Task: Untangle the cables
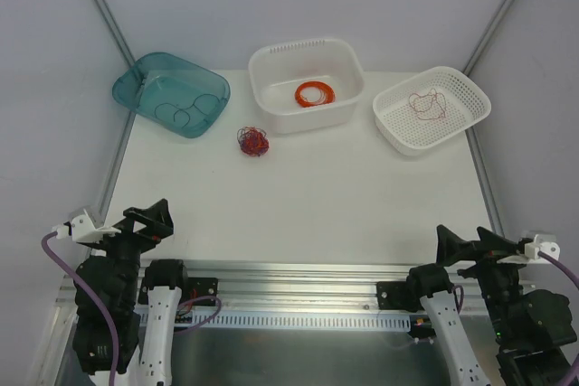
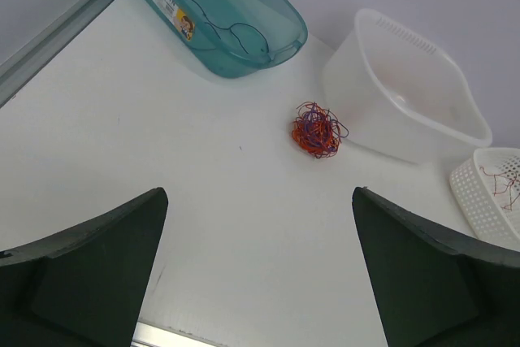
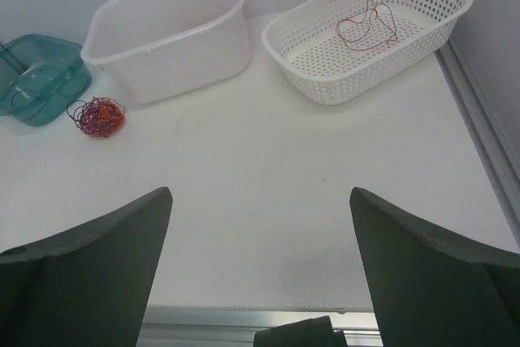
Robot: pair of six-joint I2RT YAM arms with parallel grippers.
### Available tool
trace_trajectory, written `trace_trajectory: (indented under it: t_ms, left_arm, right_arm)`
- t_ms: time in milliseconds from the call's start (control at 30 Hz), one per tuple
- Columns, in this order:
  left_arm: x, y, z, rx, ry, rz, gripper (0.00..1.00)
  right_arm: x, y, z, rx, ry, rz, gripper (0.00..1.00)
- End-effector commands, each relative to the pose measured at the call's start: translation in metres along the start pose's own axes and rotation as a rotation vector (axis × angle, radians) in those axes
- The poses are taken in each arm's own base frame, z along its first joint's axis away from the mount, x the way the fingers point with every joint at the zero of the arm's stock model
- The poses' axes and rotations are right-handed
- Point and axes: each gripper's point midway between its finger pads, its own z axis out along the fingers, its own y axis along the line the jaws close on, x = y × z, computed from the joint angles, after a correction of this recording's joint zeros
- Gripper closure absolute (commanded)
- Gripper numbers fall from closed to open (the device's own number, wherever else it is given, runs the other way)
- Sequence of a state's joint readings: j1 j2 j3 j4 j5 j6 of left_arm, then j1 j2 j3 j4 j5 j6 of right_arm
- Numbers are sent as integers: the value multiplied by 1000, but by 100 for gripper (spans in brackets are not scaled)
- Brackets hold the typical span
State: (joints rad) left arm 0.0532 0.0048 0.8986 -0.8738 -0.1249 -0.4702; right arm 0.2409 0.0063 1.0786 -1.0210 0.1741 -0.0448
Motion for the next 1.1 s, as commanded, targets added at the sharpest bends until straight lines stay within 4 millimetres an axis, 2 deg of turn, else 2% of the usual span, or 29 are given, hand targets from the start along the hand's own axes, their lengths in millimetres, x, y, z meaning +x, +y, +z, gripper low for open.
trace_trajectory:
  t_ms: [0, 167, 200, 300, 433, 633, 667, 700, 800, 867, 900, 933, 967, 1067]
  left_arm:
    - [-9, -1, -27, 72, -141, -33, 1]
    - [-8, -2, -28, 77, -136, -29, 1]
    - [-9, -3, -28, 80, -135, -31, 1]
    - [-7, -9, -26, 104, -105, -11, 1]
    - [13, -17, -16, 136, 4, -49, 1]
    - [68, -36, 4, 170, 300, -254, 1]
    - [88, -37, 12, 153, 415, -273, 1]
    - [99, -38, 14, 151, 474, -290, 1]
    - [135, -36, 23, 91, 683, -340, 1]
    - [160, -32, 25, 40, 821, -370, 1]
    - [165, -30, 25, 13, 848, -388, 1]
    - [169, -25, 29, -29, 856, -389, 1]
    - [175, -17, 32, -76, 873, -379, 1]
    - [180, -5, 44, -134, 879, -323, 1]
  right_arm:
    - [-8, 9, 8, -26, -13, 21, 3]
    - [-1, 34, 23, -143, 69, -5, 3]
    - [2, 49, 23, -228, 100, -9, 3]
    - [14, 65, 40, -284, 215, 25, 3]
    - [30, 78, 65, -311, 367, 49, 3]
    - [56, 104, 115, -327, 585, 200, 3]
    - [61, 108, 131, -328, 597, 208, 3]
    - [66, 110, 139, -322, 609, 215, 3]
    - [72, 123, 167, -329, 607, 209, 3]
    - [88, 137, 187, -321, 649, 182, 3]
    - [87, 147, 198, -339, 626, 176, 3]
    - [98, 163, 207, -358, 663, 156, 3]
    - [100, 170, 215, -352, 656, 150, 3]
    - [105, 206, 234, -393, 668, 162, 3]
